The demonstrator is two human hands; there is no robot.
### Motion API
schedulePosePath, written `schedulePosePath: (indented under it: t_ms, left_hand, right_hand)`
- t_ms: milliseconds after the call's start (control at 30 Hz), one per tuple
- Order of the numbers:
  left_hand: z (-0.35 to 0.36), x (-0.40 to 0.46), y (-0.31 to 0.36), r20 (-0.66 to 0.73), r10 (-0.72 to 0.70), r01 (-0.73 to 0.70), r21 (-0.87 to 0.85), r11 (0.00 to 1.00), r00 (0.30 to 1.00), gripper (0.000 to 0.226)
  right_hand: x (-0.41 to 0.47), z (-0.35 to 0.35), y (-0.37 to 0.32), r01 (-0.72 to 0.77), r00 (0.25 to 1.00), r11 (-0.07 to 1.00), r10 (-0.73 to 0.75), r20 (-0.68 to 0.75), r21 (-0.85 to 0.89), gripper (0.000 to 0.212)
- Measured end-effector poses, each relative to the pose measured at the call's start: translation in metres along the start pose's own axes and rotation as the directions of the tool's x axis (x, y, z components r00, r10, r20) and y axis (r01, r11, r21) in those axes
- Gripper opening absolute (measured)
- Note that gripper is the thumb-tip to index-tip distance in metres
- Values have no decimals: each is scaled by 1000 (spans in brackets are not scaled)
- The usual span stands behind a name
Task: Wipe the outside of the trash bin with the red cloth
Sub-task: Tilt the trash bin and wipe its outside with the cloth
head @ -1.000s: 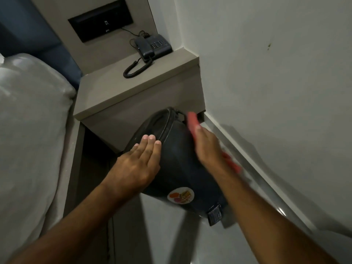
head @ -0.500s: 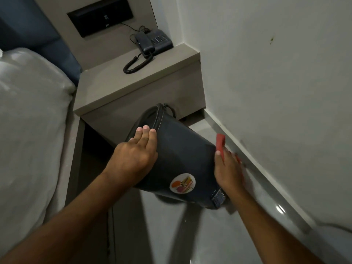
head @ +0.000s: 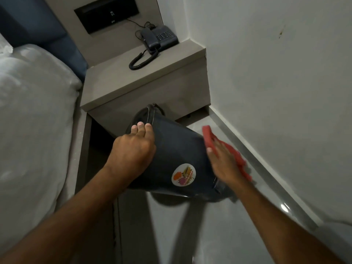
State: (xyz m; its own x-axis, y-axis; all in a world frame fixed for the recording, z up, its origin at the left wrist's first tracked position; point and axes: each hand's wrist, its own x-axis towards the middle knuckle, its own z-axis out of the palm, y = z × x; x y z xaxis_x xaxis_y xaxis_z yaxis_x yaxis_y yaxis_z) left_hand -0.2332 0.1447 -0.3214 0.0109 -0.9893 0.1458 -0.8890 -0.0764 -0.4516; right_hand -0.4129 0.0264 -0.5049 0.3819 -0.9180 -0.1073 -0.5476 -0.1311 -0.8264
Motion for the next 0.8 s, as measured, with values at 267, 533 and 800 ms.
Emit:
schedulePosePath:
  t_ms: [267,533,800]
  left_hand:
    - [-27,68,33,145,-25,3,153,988,989,10]
    - [-39,131,104,195,144,-158,56,986,970,15]
    - [-34,124,112,52,216,-217,13,976,975,7]
  right_hand:
    - [-29,-16,42,-248,937,742,348,-41,623,44]
    - [-26,-40,42,-164,933,795,317,-170,584,51]
    - [-29,-5,47,-221,919,649,389,-68,728,35]
